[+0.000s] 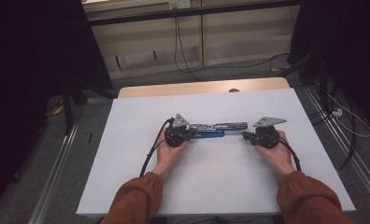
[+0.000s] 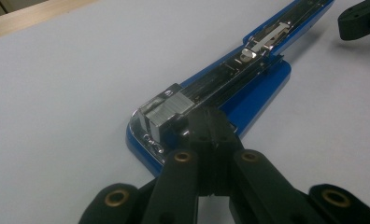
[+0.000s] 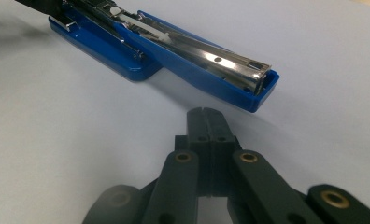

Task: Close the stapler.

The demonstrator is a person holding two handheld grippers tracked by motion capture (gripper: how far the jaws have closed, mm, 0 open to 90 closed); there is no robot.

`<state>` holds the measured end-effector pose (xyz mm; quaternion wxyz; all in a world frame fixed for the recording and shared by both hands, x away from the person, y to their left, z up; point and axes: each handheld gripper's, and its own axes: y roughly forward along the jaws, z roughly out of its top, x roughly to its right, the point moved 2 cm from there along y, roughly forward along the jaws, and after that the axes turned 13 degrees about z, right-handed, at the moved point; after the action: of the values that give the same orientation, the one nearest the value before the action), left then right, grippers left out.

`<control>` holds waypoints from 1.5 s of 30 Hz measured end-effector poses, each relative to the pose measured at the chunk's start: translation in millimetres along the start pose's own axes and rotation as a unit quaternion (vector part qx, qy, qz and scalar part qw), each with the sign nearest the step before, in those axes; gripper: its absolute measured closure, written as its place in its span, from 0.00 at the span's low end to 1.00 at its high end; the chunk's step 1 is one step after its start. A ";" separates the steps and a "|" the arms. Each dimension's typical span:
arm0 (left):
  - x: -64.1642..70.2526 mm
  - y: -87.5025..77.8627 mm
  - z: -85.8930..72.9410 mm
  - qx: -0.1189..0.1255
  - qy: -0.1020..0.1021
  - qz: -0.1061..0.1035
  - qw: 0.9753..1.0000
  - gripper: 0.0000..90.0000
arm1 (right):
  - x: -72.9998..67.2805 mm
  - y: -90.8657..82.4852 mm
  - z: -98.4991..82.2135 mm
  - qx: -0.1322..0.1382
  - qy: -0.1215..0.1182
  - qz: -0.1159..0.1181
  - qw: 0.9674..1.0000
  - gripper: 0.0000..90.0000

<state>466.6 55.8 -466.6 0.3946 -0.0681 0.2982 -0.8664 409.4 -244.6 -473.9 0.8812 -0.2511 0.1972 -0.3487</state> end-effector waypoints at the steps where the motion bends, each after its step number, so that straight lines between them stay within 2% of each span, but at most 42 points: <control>1: -0.2 0.2 -0.1 0.001 0.000 -0.001 1.000 1.00 | 0.5 0.5 0.1 -0.002 -0.001 0.000 1.000 1.00; 9: -0.1 0.0 0.0 0.001 0.000 0.002 1.000 1.00 | 5.0 4.0 2.1 -0.016 0.007 -0.007 1.000 1.00; 16: 0.3 -0.4 0.1 0.001 0.006 0.007 1.000 1.00 | 6.3 6.8 3.6 -0.037 0.012 -0.003 0.999 1.00; 20: -0.1 0.0 -0.3 0.001 -0.005 0.001 1.000 1.00 | 6.8 7.6 5.5 -0.042 0.022 -0.008 0.999 1.00; 23: 0.8 -0.3 0.1 0.001 0.002 0.006 1.000 1.00 | 6.8 8.3 5.2 -0.037 0.030 -0.012 0.999 1.00; 25: 0.6 -0.2 -0.2 0.001 -0.001 0.003 1.000 1.00 | 6.4 8.5 5.8 -0.039 0.032 -0.013 0.999 1.00; 45: 1.8 -0.7 -0.7 0.004 0.006 0.006 1.000 1.00 | 6.4 13.0 6.9 -0.028 0.023 -0.025 0.999 1.00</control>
<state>464.7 55.1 -467.0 0.3985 -0.0595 0.2977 -0.8655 424.1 -238.9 -477.0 0.8599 -0.2723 0.2211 -0.3709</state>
